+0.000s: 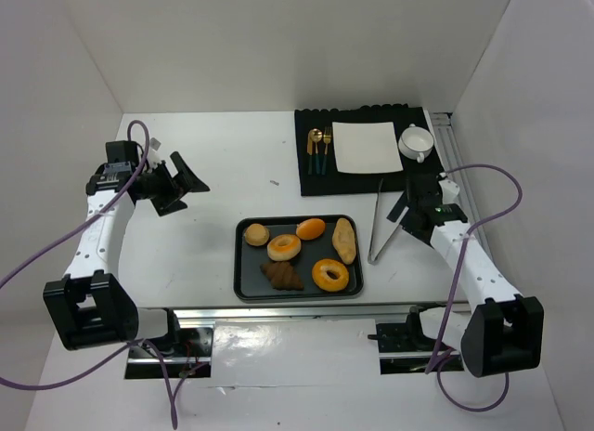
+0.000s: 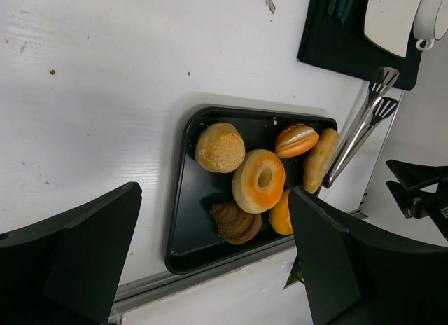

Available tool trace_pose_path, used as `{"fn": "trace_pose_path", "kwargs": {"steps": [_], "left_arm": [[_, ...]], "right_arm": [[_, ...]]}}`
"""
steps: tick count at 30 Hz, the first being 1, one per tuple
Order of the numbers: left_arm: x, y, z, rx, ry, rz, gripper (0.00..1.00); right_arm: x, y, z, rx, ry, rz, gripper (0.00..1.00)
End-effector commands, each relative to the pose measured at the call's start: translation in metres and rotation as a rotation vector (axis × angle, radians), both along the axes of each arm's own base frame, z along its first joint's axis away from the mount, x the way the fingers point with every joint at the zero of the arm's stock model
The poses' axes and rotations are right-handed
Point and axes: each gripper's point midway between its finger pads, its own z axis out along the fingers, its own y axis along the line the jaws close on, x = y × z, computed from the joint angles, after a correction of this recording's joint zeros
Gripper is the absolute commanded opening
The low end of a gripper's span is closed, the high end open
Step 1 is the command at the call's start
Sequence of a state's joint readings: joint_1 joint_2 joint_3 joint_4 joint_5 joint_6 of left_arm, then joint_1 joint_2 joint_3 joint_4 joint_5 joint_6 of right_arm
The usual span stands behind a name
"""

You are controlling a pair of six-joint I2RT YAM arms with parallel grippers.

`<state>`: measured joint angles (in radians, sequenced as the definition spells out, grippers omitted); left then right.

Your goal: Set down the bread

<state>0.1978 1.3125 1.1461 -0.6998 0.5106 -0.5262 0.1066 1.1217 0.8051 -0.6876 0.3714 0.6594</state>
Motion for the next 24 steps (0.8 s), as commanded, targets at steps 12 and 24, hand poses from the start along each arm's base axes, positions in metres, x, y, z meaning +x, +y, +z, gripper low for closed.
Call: {"fn": "trace_pose_path", "kwargs": {"steps": [12,24], "left_arm": [[0.011,-0.001,0.011,-0.009,-0.055,-0.022,1.00],[0.009,-0.001,0.010,-0.011,-0.047,-0.022,1.00]], "right_arm": [[0.009,0.034,0.005,0.107,-0.107,0.164,1.00],[0.028,0.084,-0.031,0.156,-0.082,0.300,1.00]]}}
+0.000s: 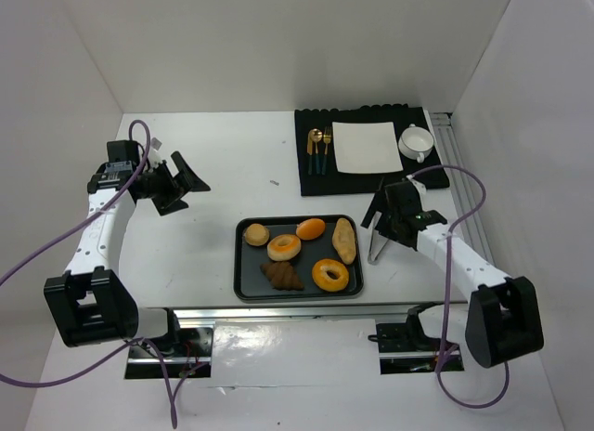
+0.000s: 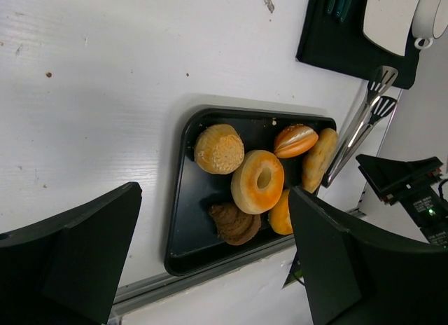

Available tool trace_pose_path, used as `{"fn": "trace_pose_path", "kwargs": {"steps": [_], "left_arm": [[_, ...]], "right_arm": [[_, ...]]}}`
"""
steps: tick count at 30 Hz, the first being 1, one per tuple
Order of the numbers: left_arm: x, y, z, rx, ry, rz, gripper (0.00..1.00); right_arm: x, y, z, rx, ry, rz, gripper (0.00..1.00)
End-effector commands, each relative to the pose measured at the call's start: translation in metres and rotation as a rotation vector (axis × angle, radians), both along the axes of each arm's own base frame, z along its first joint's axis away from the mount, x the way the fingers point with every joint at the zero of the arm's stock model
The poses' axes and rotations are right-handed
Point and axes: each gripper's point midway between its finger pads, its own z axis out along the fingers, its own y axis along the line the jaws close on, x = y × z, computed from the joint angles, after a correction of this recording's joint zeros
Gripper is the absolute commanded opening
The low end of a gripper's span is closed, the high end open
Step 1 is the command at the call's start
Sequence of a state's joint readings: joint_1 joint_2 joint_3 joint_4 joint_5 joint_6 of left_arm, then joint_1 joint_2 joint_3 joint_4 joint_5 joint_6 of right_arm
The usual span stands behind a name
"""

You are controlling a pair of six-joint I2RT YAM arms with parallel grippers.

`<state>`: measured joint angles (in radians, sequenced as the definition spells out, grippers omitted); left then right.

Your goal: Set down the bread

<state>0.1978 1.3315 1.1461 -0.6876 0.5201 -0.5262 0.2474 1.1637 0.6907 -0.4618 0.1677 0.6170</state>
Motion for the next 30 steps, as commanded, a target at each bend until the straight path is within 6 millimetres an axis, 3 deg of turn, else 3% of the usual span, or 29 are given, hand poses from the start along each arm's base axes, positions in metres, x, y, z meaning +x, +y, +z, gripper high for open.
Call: {"fn": "trace_pose_path", "kwargs": {"steps": [1,6,13,20,26,27,30], "left_arm": [[0.006,-0.001,0.014,-0.002,-0.053,-0.016,1.00],[0.004,-0.001,0.010,0.002,-0.047,-0.022,1.00],[0.004,0.000,0.010,0.007,-0.051,-0.028,1.00],[0.007,0.000,0.011,0.007,-0.051,-0.028,1.00],[0.006,-0.003,0.013,-0.013,-0.050,-0.032,1.00],[0.006,-0.003,0.013,-0.014,-0.050,-0.032,1.00],[0.006,-0.003,0.013,-0.014,-0.050,-0.032,1.00]], "right_arm": [[0.019,0.009,-0.004,-0.005,-0.047,0.009,1.00],[0.022,-0.004,-0.030,-0.076,0.030,-0.064,1.00],[0.026,-0.005,-0.030,-0.081,0.008,-0.073,1.00],[0.037,-0.022,-0.051,-0.122,-0.021,-0.118,0.95],[0.042,-0.028,-0.066,-0.165,-0.005,-0.131,0.77],[0.043,-0.029,-0.066,-0.166,-0.008,-0.145,0.66],[0.051,-0.029,-0.049,-0.171,-0.040,-0.145,0.48]]}}
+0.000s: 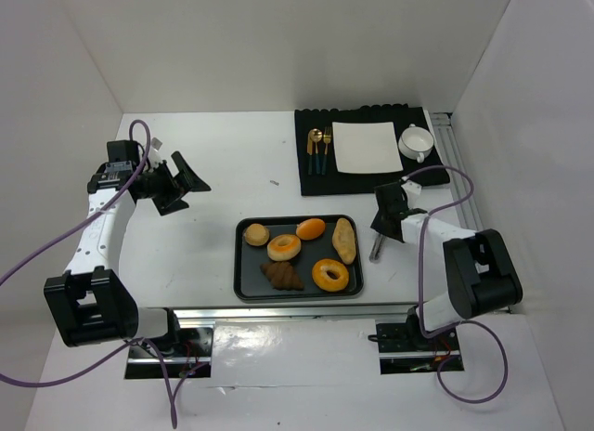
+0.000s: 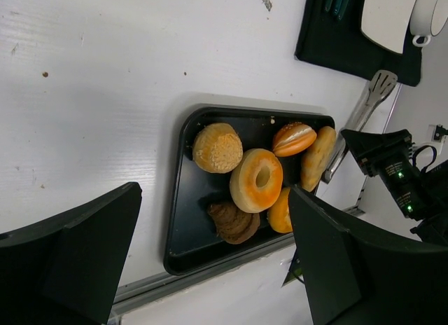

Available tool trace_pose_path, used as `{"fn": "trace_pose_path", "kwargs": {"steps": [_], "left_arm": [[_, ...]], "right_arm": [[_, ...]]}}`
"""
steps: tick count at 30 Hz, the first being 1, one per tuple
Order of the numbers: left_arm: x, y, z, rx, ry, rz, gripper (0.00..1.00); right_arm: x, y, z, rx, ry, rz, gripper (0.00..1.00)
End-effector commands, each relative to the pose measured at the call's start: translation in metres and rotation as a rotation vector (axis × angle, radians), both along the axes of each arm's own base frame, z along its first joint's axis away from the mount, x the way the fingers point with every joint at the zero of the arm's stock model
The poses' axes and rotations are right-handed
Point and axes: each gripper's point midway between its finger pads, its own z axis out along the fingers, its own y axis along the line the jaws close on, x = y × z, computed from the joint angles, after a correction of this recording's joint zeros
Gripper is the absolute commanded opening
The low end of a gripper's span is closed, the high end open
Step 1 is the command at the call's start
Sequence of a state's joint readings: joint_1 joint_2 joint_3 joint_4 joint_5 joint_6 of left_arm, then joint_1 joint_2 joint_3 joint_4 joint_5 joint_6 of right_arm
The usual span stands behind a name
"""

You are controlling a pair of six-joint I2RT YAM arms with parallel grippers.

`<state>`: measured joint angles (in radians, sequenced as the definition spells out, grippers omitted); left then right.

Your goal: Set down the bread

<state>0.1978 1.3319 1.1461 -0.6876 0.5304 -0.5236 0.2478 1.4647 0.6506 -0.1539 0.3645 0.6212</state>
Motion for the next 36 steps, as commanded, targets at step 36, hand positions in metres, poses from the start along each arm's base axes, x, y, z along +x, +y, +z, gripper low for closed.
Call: {"fn": "trace_pose_path", "kwargs": {"steps": [36], "left_arm": [[0.009,0.002,0.013,0.013,-0.050,-0.019,1.00]], "right_arm": [[-0.150,0.111,0.165,0.041,0.305,0.550,0.52]]}}
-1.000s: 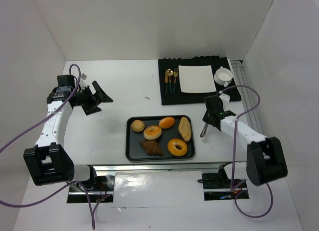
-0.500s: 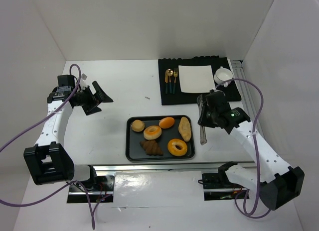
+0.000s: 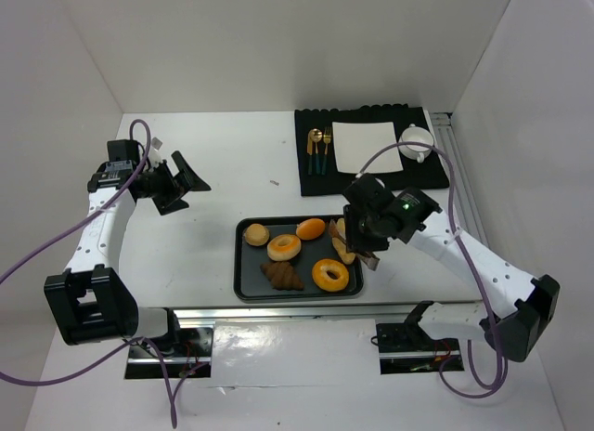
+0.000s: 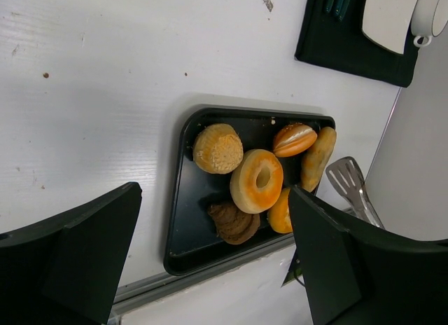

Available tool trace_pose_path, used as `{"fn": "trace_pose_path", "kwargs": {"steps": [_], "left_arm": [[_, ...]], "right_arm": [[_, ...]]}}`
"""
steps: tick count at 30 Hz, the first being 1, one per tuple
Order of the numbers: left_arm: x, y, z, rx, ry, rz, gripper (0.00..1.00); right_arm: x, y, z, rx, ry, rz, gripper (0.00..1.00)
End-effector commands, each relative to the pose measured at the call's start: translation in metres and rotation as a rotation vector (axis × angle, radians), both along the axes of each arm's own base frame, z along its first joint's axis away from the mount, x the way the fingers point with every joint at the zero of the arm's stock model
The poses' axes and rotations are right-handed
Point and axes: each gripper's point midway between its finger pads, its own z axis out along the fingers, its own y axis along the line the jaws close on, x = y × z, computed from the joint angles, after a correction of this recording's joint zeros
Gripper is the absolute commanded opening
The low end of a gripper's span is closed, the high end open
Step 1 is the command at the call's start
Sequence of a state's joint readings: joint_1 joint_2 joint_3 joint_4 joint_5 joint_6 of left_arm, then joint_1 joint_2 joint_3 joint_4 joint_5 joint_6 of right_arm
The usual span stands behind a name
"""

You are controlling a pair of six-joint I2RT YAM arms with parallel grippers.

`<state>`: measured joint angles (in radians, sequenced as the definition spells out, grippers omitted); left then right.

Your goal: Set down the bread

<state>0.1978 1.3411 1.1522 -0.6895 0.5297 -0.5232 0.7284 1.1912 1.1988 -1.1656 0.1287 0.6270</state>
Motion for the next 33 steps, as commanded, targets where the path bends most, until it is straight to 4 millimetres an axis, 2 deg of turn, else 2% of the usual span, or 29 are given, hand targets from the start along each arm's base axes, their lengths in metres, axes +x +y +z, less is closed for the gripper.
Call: {"fn": "trace_pose_path", "kwargs": {"steps": [1,11,21,33], "left_arm": [[0.008,0.002,0.014,0.013,-0.055,-0.020,1.00],[0.004,0.004,0.011,0.026,-0.043,-0.009,1.00],[0.002,0.003,0.011,0.026,-0.043,-0.009,1.00],[0.000,0.001,0.005,0.016,-0.034,-0.014,1.00]], "right_arm": [[-0.012,-0.008,0.007,-0.083,0.009,-0.019,0.53],[-0.008,0.003,-0.005,-0.218,-0.018,-0.004,0.64],[0.001,0.014,-0.019,-0.339,-0.064,0.029,0.65],[0.009,0.021,-0.023,-0.317,-0.096,0.039,0.52]]}}
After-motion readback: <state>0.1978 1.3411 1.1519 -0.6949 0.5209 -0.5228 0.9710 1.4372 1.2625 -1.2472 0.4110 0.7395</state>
